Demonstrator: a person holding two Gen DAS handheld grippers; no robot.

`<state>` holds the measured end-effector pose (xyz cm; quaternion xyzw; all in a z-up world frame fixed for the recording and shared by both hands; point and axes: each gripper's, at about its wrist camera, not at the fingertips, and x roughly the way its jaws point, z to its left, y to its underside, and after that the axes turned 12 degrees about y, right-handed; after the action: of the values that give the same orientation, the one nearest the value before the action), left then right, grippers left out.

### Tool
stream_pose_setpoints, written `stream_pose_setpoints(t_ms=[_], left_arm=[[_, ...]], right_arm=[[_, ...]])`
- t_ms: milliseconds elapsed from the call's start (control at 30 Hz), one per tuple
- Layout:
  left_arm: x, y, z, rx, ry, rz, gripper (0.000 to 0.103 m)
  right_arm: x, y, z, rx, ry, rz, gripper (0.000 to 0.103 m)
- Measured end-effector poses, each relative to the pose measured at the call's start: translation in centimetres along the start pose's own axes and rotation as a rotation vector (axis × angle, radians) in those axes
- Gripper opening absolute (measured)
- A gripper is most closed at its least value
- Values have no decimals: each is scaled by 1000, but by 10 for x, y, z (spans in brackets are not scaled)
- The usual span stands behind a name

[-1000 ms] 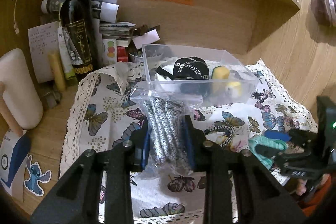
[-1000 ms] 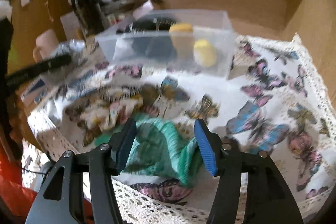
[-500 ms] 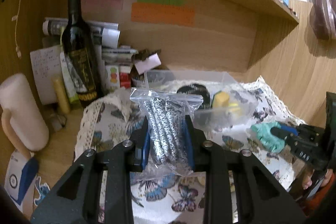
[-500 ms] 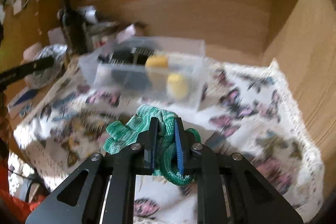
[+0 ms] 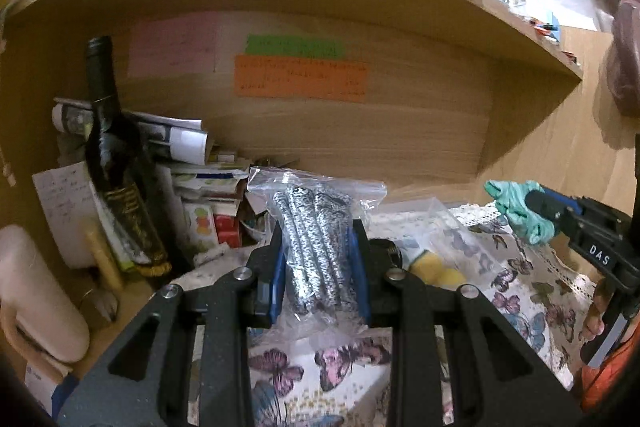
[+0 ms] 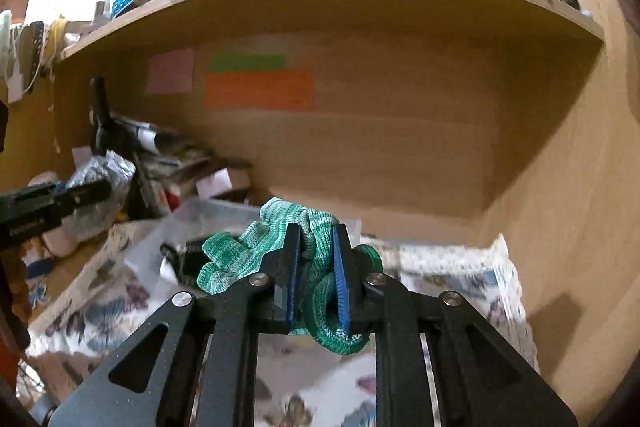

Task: Organize soft objects
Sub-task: 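Carry the striped-item bag and green mesh cloth into the clear box and release both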

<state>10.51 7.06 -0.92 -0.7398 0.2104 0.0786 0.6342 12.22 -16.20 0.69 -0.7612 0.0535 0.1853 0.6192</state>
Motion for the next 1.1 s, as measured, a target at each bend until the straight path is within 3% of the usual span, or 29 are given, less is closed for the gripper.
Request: stream_pose_setpoints(t_ms=[267,767,867,933,1000,1100], left_arm=[[45,-8,11,-10,18,80,29],[117,21,16,-18,68,282,30],[122,23,17,-15,61,297,36],[123,23,16,-20,61,308,42],[122,23,15,-21,58,309,55],[114,21,11,-7,47,287,63]], right_arm=[[41,-20,8,-10,-11,28,14],[133,8,30,-93,12,261,17],[135,12,33,-110,15,272,23],[137,13,35,-123,23,280,33],[138,14,36,-124,23,289,40],[134,11,35,-120,32,275,47]])
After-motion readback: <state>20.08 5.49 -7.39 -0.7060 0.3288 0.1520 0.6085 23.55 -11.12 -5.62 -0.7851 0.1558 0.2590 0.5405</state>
